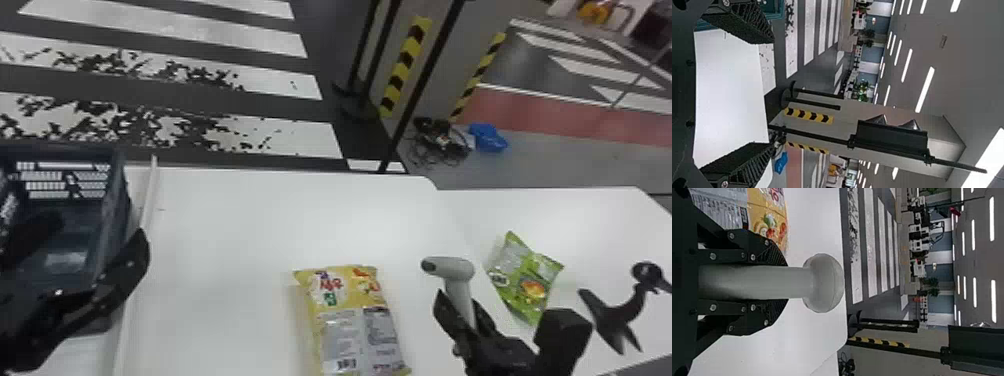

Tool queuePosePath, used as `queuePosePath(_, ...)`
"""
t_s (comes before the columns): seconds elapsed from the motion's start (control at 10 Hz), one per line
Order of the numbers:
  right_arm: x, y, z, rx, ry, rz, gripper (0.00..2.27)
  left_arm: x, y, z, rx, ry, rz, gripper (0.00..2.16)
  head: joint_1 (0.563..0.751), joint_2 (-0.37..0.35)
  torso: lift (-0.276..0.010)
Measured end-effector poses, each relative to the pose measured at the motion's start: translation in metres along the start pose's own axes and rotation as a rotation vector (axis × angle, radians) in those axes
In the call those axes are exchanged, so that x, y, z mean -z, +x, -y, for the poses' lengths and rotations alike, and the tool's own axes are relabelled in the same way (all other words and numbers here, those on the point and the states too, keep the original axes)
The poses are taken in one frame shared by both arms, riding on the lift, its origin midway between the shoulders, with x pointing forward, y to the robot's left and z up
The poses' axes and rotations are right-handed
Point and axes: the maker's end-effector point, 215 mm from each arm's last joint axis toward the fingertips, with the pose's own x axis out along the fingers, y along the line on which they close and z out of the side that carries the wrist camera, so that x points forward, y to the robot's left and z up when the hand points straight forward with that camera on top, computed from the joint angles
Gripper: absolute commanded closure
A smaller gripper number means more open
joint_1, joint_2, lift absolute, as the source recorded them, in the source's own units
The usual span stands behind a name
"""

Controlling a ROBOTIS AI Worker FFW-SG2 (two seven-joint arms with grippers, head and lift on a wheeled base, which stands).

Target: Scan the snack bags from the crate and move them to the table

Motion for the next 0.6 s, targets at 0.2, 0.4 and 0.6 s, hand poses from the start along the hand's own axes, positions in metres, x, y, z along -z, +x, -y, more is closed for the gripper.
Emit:
queuePosePath(0.2,0.010,-0.025,-0.024,-0.026,0.028,0.006,2.24,0.001,-0.001,-0.002,-0.012,-0.004,0.001,0.06,0.695,-0.333,-0.095)
queuePosePath(0.4,0.016,-0.051,-0.041,-0.036,0.038,0.027,2.24,-0.002,0.001,-0.002,-0.018,0.000,0.008,0.06,0.695,-0.314,-0.095)
queuePosePath(0.6,0.028,-0.071,-0.067,-0.056,0.048,0.039,2.24,-0.002,0.002,-0.003,-0.019,0.001,0.011,0.06,0.695,-0.290,-0.095)
